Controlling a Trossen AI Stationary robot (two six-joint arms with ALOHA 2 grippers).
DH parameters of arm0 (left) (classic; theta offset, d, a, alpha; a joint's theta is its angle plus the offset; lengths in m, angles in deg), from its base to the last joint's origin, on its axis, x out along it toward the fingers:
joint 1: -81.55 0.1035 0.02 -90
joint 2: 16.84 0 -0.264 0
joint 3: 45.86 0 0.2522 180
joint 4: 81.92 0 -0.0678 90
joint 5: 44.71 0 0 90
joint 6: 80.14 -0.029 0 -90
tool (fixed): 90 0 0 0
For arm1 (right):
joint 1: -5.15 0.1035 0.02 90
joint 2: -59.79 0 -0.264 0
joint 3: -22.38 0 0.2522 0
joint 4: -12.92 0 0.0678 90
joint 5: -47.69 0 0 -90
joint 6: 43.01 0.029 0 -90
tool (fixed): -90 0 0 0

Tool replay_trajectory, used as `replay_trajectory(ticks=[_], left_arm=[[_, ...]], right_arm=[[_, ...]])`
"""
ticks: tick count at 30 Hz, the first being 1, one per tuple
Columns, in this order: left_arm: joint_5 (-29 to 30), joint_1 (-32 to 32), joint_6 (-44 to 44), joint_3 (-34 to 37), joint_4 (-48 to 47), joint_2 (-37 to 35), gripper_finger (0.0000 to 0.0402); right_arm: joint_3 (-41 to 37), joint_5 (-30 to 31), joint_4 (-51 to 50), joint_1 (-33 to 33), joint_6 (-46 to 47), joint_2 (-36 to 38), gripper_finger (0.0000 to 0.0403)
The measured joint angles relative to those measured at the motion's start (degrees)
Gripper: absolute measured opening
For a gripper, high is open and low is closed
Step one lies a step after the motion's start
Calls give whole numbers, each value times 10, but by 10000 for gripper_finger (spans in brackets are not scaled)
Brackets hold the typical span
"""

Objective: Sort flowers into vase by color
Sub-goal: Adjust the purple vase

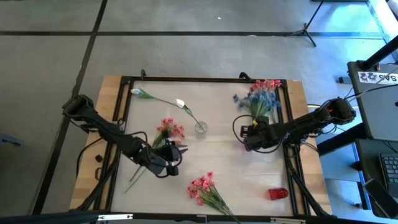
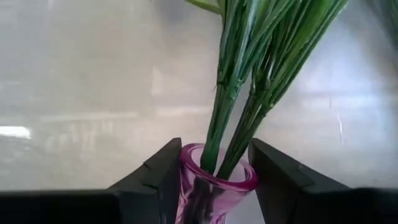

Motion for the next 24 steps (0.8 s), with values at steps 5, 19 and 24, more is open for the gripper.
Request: replay_trajectory(ticks=[5, 19, 24], left_arm=[[27, 10, 8, 0, 0, 0, 53], [92, 27, 17, 0, 0, -2, 53], [87, 55, 41, 0, 4, -2, 53]], right_arm=[[0, 86, -2, 0, -73, 0, 160], [0, 487, 1, 0, -274, 0, 161], [-6, 547, 36, 0, -299, 1, 161]])
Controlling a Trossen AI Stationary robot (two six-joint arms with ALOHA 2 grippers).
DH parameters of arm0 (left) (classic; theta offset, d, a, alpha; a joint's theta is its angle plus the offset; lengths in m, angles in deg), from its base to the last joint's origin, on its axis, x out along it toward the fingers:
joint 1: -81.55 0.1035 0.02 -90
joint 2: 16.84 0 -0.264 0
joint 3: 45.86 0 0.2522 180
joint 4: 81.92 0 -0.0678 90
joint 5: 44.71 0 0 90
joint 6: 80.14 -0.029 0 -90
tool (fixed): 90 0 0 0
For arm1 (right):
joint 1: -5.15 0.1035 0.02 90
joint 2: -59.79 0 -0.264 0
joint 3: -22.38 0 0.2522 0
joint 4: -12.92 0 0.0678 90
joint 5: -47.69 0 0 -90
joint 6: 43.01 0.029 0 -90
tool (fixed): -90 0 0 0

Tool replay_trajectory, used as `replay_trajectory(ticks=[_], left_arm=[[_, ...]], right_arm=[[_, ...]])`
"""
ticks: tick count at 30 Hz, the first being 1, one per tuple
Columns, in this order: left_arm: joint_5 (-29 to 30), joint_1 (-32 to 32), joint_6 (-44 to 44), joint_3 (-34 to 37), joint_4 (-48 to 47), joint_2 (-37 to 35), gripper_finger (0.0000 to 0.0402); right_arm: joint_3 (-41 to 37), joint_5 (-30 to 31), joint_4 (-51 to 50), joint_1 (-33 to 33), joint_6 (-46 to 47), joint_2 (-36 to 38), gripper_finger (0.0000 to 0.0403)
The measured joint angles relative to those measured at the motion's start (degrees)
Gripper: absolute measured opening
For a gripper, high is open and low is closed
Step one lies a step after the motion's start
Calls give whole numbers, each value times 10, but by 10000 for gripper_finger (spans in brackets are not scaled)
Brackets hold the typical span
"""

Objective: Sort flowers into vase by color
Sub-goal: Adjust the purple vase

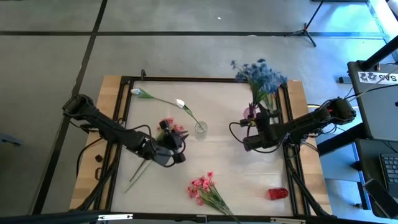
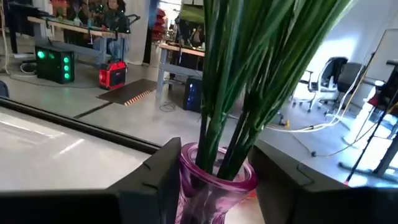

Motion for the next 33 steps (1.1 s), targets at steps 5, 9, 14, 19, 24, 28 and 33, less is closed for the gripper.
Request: replay_trajectory(ticks=[5, 9, 14, 19, 24, 28, 33], left_arm=[[-87, 41, -1, 0, 41, 0, 53], [-129, 65, -19, 0, 87, 0, 53], [-213, 79, -38, 0, 160, 0, 53], [-249, 76, -60, -1, 209, 13, 53], [-265, 72, -64, -1, 277, 55, 53], [-288, 73, -68, -1, 338, 92, 53], [-320, 70, -64, -1, 399, 138, 53]], right_arm=[[-32, 4, 76, 0, -42, -31, 161], [-38, 3, 99, 1, -39, -78, 161], [-38, 3, 172, 1, -40, -132, 161], [-33, 5, 208, 1, -50, -168, 161], [-23, 6, 206, 1, -53, -171, 161], [-20, 4, 206, 13, -58, -171, 161], [-18, 5, 206, 66, -59, -168, 161]])
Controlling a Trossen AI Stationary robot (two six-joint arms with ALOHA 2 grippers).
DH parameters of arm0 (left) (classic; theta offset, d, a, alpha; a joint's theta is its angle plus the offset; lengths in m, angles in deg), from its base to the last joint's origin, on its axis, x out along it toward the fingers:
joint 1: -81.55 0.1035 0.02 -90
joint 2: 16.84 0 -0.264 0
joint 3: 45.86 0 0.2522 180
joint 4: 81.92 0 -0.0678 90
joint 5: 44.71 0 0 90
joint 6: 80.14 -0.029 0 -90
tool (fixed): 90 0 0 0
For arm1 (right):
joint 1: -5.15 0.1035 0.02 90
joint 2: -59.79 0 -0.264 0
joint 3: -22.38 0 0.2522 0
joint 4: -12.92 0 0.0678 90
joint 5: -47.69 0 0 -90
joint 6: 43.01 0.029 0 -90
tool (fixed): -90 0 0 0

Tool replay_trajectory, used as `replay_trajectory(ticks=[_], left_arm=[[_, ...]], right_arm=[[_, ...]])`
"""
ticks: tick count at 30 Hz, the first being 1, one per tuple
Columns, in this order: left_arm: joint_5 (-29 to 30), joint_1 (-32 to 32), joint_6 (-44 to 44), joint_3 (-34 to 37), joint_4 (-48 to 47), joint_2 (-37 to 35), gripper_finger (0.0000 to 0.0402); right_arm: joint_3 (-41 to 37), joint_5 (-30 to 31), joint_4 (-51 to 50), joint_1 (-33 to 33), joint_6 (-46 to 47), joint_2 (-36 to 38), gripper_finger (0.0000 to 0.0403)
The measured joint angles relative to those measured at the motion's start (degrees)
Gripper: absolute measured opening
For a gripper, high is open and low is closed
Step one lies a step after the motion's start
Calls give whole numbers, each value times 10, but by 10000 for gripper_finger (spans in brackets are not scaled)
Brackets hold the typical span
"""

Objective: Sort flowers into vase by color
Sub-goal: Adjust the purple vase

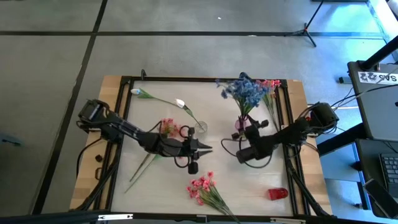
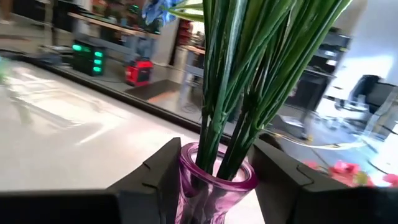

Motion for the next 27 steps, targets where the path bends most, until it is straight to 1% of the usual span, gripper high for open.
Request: replay_trajectory(ticks=[5, 8, 10, 13, 16, 18, 21, 22, 23, 25, 27], left_arm=[[-8, -28, 14, 0, 86, 59, 53], [-8, -48, 16, 0, 141, 94, 53], [2, -58, 21, 0, 157, 110, 53], [15, -69, 46, 0, 157, 128, 53], [28, -80, 61, 0, 160, 143, 53], [38, -86, 62, 0, 158, 152, 53], [51, -89, 55, 1, 156, 161, 53], [57, -88, 47, 1, 150, 162, 53], [60, -86, 43, 1, 143, 162, 53], [60, -84, 54, 1, 139, 162, 53], [55, -84, 54, 1, 144, 162, 53]], right_arm=[[21, 1, -2, 63, -1, 0, 161], [39, 1, -4, 93, -19, 0, 161], [51, 0, -3, 113, -28, 0, 161], [70, 0, -3, 142, -41, 0, 161], [96, -3, -4, 166, -102, 0, 161], [116, -14, -3, 175, -163, 0, 161], [137, -68, -1, 175, -255, 1, 161], [144, -89, 12, 175, -257, 0, 161], [149, -97, 40, 175, -256, 0, 161], [152, -82, 95, 188, -295, 1, 159], [151, -58, 129, 207, -345, 0, 159]])
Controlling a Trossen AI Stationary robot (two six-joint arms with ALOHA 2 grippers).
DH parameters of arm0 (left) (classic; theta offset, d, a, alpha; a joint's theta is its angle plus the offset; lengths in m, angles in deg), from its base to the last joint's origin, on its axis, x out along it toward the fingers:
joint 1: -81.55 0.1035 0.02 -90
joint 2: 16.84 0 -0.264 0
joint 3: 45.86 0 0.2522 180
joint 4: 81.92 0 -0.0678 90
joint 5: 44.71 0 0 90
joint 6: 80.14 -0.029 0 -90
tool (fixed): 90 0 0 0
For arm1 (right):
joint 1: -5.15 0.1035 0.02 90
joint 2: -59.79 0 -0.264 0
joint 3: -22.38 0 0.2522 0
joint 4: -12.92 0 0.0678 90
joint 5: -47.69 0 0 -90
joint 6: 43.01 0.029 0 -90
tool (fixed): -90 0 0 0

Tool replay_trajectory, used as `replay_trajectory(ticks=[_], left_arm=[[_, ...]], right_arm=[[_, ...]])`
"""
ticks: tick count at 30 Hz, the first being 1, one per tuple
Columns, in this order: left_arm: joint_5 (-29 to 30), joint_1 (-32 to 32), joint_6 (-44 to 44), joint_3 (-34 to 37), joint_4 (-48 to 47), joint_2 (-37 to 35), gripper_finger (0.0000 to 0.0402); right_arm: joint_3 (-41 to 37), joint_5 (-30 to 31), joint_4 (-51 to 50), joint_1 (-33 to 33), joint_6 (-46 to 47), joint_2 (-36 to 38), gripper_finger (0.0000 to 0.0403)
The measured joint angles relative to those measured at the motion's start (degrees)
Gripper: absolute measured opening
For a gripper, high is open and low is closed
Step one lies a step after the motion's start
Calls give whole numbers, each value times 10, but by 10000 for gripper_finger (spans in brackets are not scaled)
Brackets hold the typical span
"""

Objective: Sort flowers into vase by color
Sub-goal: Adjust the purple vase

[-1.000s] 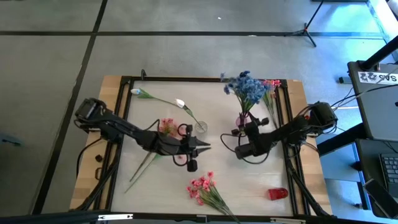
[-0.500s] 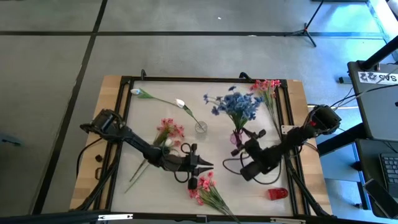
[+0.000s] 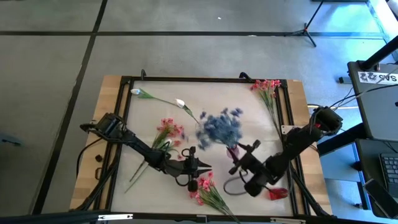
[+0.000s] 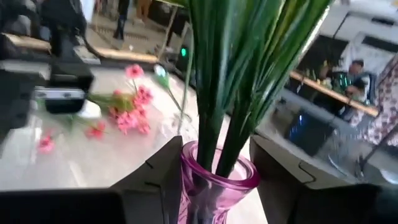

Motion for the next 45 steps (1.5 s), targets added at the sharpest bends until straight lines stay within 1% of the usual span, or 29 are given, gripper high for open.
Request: replay_trajectory(ticks=[3, 6, 7, 10, 15, 18, 21, 24, 26, 30, 34, 37, 42, 45], left_arm=[[0, 1, -36, 0, 1, 0, 53], [-6, 16, -40, 0, 11, 0, 53], [-17, 22, -38, 0, 14, 0, 54], [-76, 38, -33, 0, 15, 0, 66], [-86, 44, -47, 0, 24, 0, 110], [-100, 56, -48, -1, 59, 14, 143], [-136, 71, -51, -1, 114, 58, 174], [-140, 78, -53, -2, 182, 102, 195], [-140, 80, -53, -10, 189, 115, 204], [-141, 81, -54, -24, 181, 120, 214], [-152, 82, -53, -30, 168, 122, 215], [-152, 81, -53, -45, 170, 140, 215], [-150, 84, -56, -101, 162, 189, 216], [-146, 91, -55, -119, 161, 198, 216]], right_arm=[[0, 40, 2, 26, 14, 0, 159], [-5, 47, -1, 46, 50, 0, 159], [-8, 46, 2, 53, 61, 0, 159], [-19, 44, 13, 73, 78, 0, 159], [-28, 33, 18, 82, 77, 0, 159], [-32, 11, 18, 80, 77, 0, 159], [-38, 8, 29, 80, 77, -4, 159], [-46, 6, 59, 80, 77, -17, 159], [-50, 3, 90, 80, 76, -36, 159], [-52, -3, 131, 80, 64, -71, 159], [-51, -4, 184, 85, 58, -94, 159], [-51, 16, 211, 93, 51, -121, 159], [-51, 22, 226, 91, 45, -126, 163], [-51, 24, 228, 91, 45, -126, 163]])
